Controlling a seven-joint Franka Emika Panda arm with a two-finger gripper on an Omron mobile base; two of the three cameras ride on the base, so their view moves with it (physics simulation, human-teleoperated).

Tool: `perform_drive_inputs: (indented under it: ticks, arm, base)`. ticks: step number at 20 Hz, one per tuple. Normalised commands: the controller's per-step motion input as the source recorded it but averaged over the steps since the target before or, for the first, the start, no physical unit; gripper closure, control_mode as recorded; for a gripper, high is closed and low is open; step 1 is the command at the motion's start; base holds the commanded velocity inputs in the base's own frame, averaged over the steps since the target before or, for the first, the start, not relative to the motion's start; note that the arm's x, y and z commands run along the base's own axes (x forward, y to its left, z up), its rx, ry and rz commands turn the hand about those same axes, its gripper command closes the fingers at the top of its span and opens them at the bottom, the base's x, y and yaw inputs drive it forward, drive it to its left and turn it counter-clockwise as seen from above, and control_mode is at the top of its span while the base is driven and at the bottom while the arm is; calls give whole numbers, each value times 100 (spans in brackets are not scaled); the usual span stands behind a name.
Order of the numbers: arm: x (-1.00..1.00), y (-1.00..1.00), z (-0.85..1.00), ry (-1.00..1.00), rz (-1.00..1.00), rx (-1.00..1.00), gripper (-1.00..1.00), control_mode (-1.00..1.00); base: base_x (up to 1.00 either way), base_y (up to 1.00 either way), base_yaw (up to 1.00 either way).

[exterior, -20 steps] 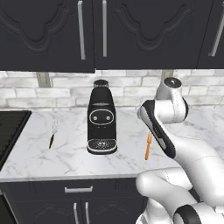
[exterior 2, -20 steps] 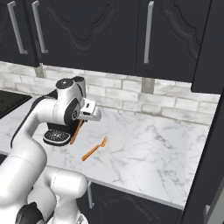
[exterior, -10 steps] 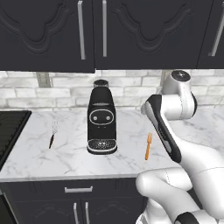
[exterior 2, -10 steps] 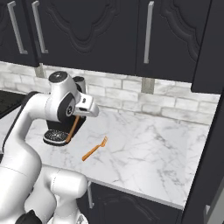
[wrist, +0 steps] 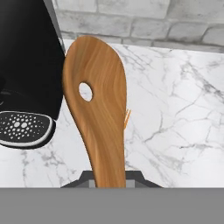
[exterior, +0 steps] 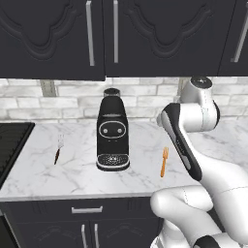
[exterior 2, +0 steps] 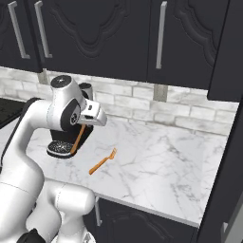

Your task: Organize the utensils by type. Pick up the wooden spoons from the counter and place them in the open cabinet. Then pick up the metallic utensils from the counter and place them in the open drawer.

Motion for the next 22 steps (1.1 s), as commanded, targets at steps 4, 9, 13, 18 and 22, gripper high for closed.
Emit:
perform_drive_inputs:
  ticks: [4,9,13,18,22]
  arm:
    - [-2,0,0,0,0,0,100,-100]
    - [-11,0,0,0,0,0,100,100]
    - [0,0,0,0,0,0,100,100]
    - [0,0,0,0,0,0,100,100]
    - [0,0,0,0,0,0,100,100]
  base:
    - [0,0,0]
    - [-29,0,0]
    - [-37,0,-17]
    - [-6,-7,-64]
    - [0,-2,-86]
